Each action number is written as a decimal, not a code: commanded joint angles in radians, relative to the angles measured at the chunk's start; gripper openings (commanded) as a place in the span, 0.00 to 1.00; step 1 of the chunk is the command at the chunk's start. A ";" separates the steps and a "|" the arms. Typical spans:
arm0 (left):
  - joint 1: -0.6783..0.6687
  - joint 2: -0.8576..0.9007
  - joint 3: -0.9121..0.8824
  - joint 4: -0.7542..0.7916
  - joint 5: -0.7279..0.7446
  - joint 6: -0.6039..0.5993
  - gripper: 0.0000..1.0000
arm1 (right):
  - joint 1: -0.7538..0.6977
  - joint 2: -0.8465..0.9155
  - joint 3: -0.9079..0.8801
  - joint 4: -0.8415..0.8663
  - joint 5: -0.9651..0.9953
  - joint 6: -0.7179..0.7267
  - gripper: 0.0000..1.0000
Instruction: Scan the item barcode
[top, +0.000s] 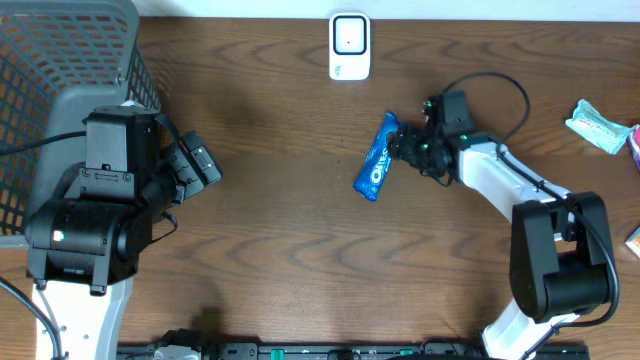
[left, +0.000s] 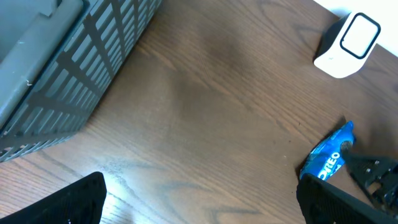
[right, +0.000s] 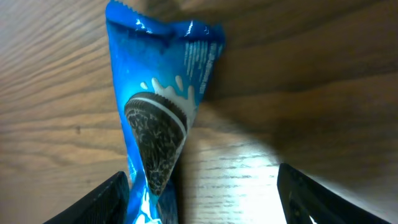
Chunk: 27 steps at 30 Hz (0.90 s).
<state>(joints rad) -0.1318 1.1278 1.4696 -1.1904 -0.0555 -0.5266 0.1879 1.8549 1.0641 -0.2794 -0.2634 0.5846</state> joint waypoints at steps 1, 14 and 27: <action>0.005 0.002 0.007 -0.003 -0.012 0.002 0.98 | -0.032 0.014 -0.076 0.078 -0.224 0.002 0.72; 0.005 0.002 0.007 -0.003 -0.012 0.002 0.98 | -0.035 0.093 -0.163 0.288 -0.199 0.227 0.56; 0.005 0.002 0.007 -0.003 -0.012 0.002 0.98 | -0.066 0.230 -0.162 0.408 -0.318 0.231 0.01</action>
<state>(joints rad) -0.1318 1.1278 1.4696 -1.1904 -0.0555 -0.5266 0.1345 2.0472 0.9600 0.1913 -0.6765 0.8295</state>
